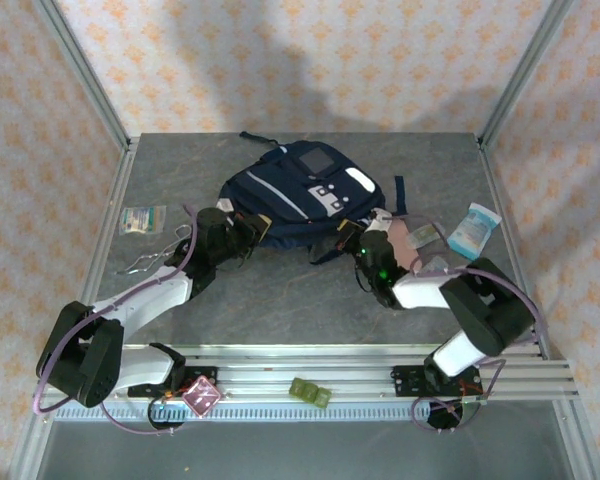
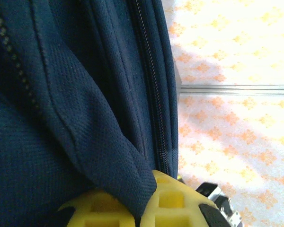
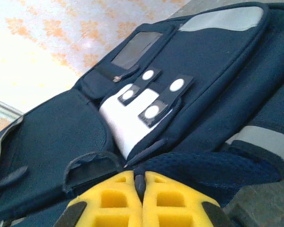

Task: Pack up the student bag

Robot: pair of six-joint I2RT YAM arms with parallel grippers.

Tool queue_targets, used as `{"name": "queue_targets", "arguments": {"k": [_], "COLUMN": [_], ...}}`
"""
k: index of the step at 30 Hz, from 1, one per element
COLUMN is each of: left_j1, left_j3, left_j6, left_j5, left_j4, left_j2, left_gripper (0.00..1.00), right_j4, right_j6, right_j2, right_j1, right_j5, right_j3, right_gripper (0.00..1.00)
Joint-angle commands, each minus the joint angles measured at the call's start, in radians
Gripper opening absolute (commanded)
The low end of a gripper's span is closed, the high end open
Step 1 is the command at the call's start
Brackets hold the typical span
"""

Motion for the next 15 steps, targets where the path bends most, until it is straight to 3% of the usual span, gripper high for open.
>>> {"name": "queue_targets", "arguments": {"k": [1,7,15], "left_j1": [0.037,0.039,0.046], "left_j3": [0.000,0.033,0.104], "left_j6": [0.082,0.341,0.599], "left_j5": [-0.045,-0.139,-0.293], "left_j4": [0.011,-0.182,-0.240], "left_j2": [-0.079,-0.002,0.109], "left_gripper": [0.00,0.00,0.00], "right_j4": [0.003,-0.049,-0.197], "right_j6": [0.027,0.029,-0.069], "right_j2": [0.047,-0.054,-0.327], "right_j1": [-0.079,-0.058,0.002], "right_j5": [0.167,-0.028,-0.186], "right_j3": [0.041,-0.017,-0.148], "right_gripper": [0.00,0.00,0.02]}}
